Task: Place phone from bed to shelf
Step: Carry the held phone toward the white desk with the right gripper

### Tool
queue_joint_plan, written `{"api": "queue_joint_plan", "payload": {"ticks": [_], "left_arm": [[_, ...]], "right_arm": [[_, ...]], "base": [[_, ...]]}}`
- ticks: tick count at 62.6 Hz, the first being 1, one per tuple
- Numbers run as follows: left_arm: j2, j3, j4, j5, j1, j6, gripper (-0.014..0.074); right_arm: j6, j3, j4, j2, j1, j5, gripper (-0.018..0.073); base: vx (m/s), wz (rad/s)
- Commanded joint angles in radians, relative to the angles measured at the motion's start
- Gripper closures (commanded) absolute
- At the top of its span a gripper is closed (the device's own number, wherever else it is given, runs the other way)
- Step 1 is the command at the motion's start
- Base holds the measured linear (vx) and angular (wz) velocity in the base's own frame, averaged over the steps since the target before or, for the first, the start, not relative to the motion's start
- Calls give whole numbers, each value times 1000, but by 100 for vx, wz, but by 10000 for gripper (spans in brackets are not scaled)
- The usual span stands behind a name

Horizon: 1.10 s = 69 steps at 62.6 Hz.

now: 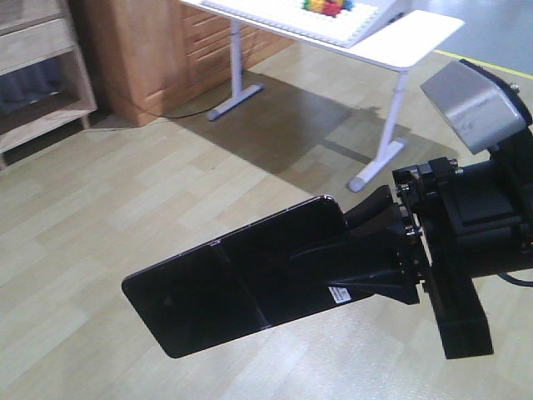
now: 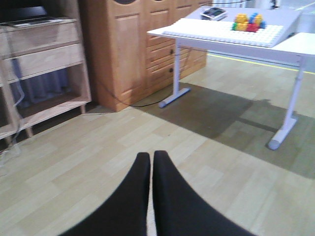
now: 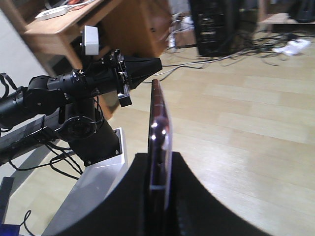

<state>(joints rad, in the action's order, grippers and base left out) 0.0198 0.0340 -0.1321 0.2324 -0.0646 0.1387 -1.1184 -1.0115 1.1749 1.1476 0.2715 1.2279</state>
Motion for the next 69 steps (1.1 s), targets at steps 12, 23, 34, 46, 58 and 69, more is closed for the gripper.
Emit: {"api": "queue_joint_plan", "payload": {"ticks": [12, 23, 34, 46, 58, 69], "left_arm": [[7, 2, -6, -74, -1, -4, 596], [7, 2, -6, -74, -1, -4, 596], [7, 2, -6, -74, -1, -4, 596], [7, 2, -6, -74, -1, -4, 596], [7, 2, -6, -74, -1, -4, 596], [7, 2, -6, -74, -1, -4, 596]], "right_arm": [[-3, -27, 96, -20, 1, 62, 561], [-3, -27, 96, -20, 1, 62, 561], [-3, -27, 96, -20, 1, 62, 561], [-3, -27, 96, -20, 1, 62, 561], [-3, -27, 96, -20, 1, 62, 561], [-3, -27, 96, -20, 1, 62, 561]], "base": [[16, -46], [17, -47], [17, -46], [17, -41], [17, -35], [16, -31]]}}
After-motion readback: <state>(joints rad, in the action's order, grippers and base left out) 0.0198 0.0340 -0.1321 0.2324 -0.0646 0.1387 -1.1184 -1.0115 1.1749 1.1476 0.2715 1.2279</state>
